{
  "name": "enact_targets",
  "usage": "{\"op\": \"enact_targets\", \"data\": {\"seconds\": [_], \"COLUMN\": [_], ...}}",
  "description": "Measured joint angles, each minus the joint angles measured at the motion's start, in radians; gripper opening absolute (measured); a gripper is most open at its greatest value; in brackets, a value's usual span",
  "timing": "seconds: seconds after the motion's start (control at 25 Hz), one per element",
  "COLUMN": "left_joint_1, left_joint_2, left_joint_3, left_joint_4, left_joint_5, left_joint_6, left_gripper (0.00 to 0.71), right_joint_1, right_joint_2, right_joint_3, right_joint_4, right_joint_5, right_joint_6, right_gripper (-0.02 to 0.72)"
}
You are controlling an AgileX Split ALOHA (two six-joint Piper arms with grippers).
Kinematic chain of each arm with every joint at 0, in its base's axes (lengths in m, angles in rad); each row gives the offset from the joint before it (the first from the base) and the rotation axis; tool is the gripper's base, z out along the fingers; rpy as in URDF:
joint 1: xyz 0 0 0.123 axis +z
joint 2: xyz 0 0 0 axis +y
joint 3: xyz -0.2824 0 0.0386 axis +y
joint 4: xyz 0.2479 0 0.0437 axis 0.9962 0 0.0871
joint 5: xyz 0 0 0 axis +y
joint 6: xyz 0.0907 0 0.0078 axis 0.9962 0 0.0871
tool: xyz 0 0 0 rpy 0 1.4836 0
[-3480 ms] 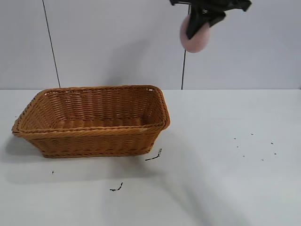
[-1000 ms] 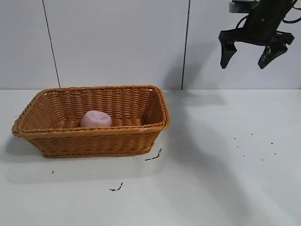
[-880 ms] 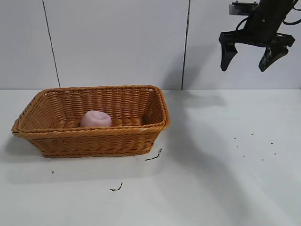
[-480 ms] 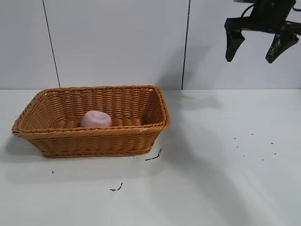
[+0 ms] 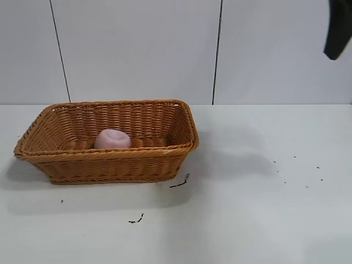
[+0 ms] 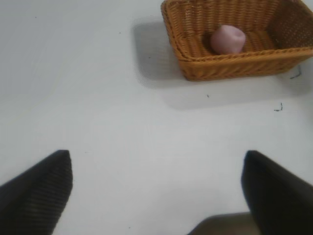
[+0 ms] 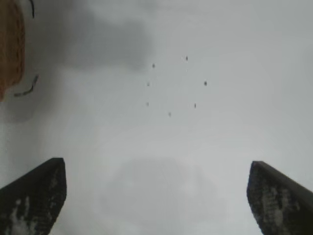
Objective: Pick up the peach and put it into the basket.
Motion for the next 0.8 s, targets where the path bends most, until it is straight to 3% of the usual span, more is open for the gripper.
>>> {"op": "enact_targets", "data": {"seconds": [0.32, 0.56, 0.8], "left_joint_1": [0.0, 0.0, 0.0], "left_joint_2": [0.0, 0.0, 0.0], "left_joint_3": [0.0, 0.0, 0.0], "left_joint_4": [0.0, 0.0, 0.0], "left_joint_5": [0.0, 0.0, 0.0], "left_joint_6": [0.0, 0.0, 0.0], "left_gripper": [0.692, 0.692, 0.692], "right_joint_1": [0.0, 0.0, 0.0], "right_joint_2": [-0.605, -0.877, -0.925], "right_joint_3": [0.32, 0.377, 0.378], "right_joint_4": [-0.031, -0.035, -0.035], "right_joint_5": [-0.177, -0.182, -0.183], "right_joint_6": [0.0, 0.003, 0.004], "right_gripper": [0.689, 0.689, 0.689]}}
